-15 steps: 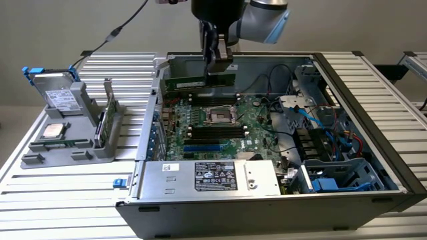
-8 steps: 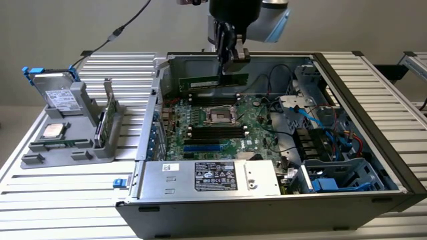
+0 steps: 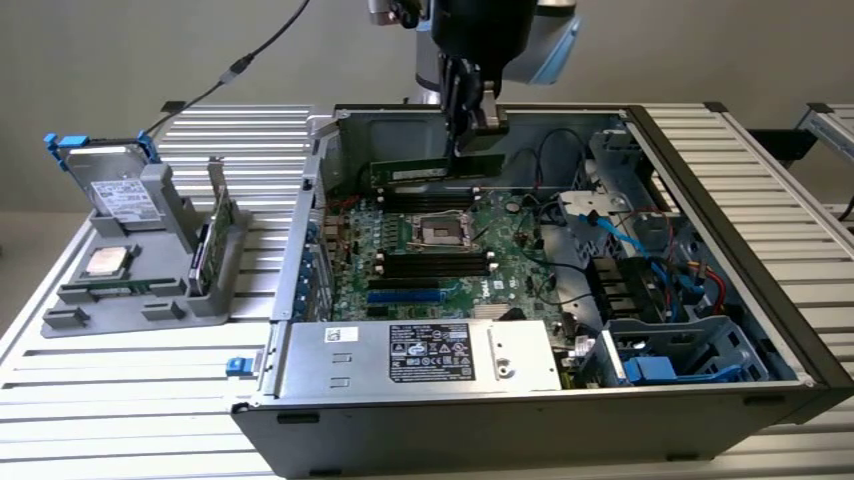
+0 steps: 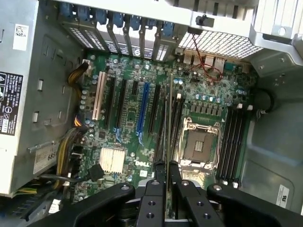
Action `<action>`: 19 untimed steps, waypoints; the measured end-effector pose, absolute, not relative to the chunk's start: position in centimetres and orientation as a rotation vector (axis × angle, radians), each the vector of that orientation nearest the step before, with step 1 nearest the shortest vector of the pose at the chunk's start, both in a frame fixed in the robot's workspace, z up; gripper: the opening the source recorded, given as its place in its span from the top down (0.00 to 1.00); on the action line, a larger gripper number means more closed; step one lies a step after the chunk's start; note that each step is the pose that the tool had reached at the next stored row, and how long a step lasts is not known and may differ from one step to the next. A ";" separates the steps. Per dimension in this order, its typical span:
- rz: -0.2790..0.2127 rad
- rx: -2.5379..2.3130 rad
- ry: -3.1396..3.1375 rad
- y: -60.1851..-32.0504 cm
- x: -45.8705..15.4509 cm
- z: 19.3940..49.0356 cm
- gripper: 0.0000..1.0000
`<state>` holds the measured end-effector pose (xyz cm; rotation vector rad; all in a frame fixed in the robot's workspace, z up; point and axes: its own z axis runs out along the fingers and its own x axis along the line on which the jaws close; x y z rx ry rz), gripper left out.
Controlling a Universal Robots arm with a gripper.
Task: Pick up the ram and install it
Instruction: 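Pick up the ram and move it above insertion slot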
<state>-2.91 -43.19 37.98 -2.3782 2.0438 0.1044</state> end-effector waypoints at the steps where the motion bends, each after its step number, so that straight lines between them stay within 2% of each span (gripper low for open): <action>1: 0.104 -2.372 2.051 -43.2 -2.8 37.8 0.86; 10: 0.104 -2.315 2.112 -43.0 -2.1 36.4 0.86; 19: 0.090 -2.318 2.124 -41.6 -2.0 35.0 0.86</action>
